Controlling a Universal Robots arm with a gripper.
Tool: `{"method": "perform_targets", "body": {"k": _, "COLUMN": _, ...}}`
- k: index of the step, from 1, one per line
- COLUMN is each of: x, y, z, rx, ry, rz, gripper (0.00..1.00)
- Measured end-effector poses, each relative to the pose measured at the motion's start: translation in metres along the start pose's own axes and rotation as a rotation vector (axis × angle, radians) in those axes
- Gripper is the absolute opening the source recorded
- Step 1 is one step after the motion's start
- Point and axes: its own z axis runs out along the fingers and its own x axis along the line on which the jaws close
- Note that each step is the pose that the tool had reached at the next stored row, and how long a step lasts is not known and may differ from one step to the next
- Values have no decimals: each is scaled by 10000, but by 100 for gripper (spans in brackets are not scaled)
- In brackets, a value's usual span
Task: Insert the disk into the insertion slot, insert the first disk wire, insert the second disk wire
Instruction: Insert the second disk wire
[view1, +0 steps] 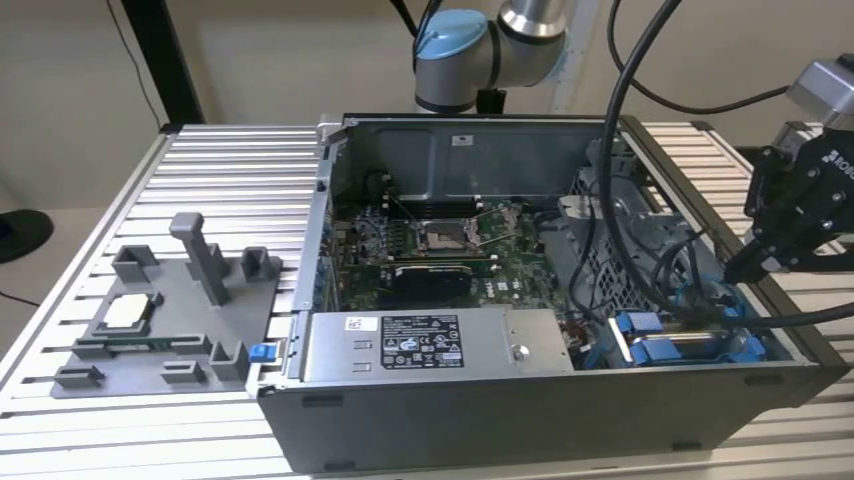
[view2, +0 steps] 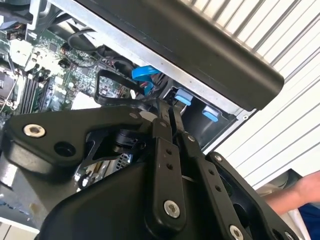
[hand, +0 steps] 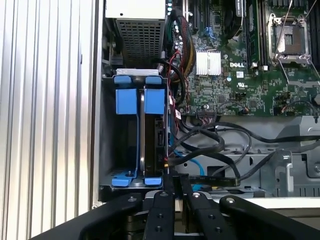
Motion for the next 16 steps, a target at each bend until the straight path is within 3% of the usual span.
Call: {"method": "perform_targets", "body": {"k": 16, "x": 1, "y": 168, "z": -56, "rx": 47, "ry": 0, "rz": -3, "gripper": 0}}
